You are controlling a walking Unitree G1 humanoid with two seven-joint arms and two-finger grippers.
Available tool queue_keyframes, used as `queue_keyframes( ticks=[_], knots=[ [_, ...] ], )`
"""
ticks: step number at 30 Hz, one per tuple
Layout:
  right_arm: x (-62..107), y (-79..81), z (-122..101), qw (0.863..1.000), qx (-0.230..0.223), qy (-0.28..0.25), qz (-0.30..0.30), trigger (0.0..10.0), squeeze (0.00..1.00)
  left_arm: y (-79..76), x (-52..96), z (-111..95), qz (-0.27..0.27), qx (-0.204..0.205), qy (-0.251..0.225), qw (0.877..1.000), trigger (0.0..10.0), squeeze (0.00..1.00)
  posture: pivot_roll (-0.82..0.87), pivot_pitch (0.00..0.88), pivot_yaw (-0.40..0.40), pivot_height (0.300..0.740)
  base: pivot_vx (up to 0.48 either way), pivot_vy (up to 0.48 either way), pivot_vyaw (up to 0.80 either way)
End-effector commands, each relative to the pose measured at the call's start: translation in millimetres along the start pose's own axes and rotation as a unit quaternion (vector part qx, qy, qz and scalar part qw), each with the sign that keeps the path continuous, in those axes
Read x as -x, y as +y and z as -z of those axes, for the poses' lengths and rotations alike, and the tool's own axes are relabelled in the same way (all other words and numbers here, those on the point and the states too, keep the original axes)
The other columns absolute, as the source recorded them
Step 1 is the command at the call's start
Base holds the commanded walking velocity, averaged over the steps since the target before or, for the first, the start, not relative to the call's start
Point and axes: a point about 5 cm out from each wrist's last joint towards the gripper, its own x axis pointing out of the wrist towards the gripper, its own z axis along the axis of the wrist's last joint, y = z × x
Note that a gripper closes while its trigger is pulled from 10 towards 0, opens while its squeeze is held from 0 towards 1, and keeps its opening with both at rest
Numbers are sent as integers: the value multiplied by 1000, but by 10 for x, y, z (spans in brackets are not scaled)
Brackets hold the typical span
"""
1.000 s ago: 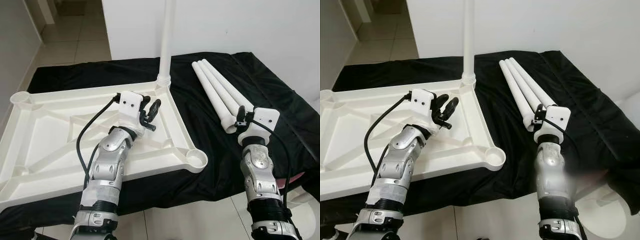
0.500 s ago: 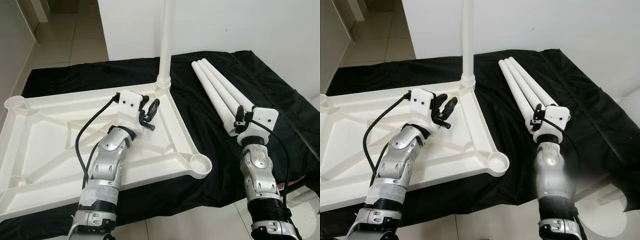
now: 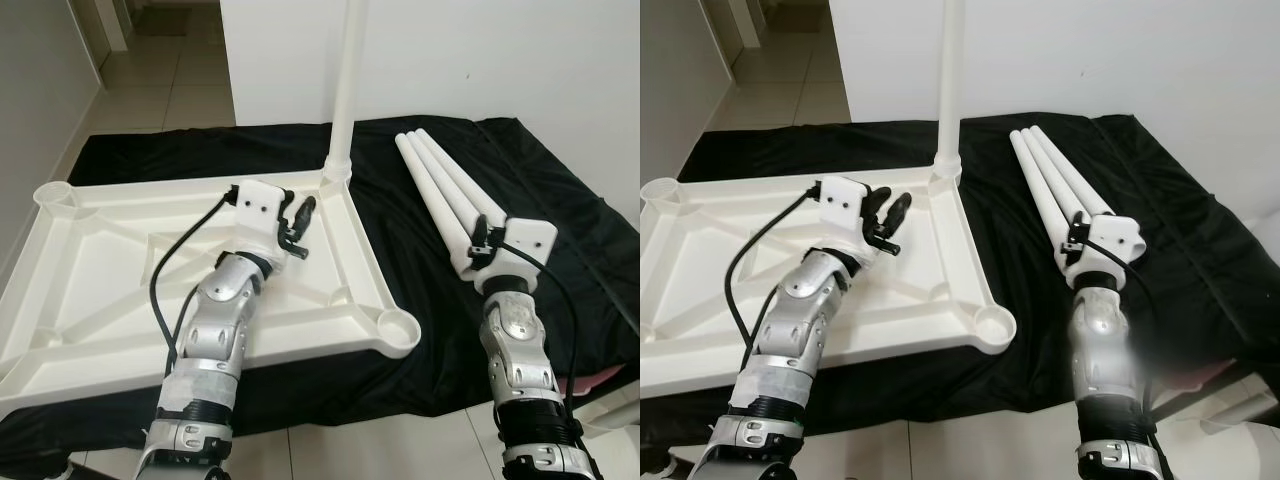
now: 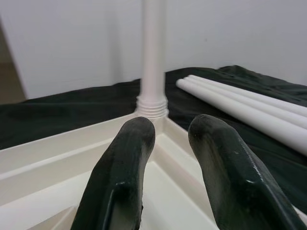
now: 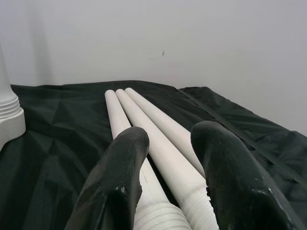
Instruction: Building children table
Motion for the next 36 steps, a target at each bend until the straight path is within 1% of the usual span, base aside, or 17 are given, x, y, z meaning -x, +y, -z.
queue_keyframes(
  ticks=[1,6,9,20,22,24,25,36],
  knots=[
    [12,7,8,1000,-4,-1,1,10000,0,-5,11,13,-3,3,5,1000,10000,0,-34,51,9,740,0,0,0],
    [14,9,13,1000,-7,0,1,10000,0,-11,10,15,0,-4,7,1000,10000,0,-32,54,11,740,0,0,0],
    [21,1,22,1000,-6,2,3,10000,0,-24,13,17,2,-5,8,1000,10000,0,-31,56,13,740,0,-300,0],
    [18,16,32,1000,-7,3,2,10000,0,-14,10,29,0,-11,13,1000,10000,0,-27,53,13,740,0,-458,0],
    [16,21,35,1000,-7,4,1,10000,0,-4,7,28,-7,-22,13,1000,10000,0,-27,52,12,740,0,-390,0],
    [16,21,35,1000,-7,4,1,10000,0,-4,7,28,-7,-22,13,1000,10000,0,-27,52,12,740,0,-390,0],
    [17,25,37,1000,-7,4,0,10000,0,5,5,31,-14,-13,13,1000,10000,0,-27,51,10,740,0,0,0],
    [25,54,39,1000,-6,5,-9,10000,0,25,14,62,-23,7,20,1000,10000,0,-28,50,3,740,0,0,0]
  ],
)
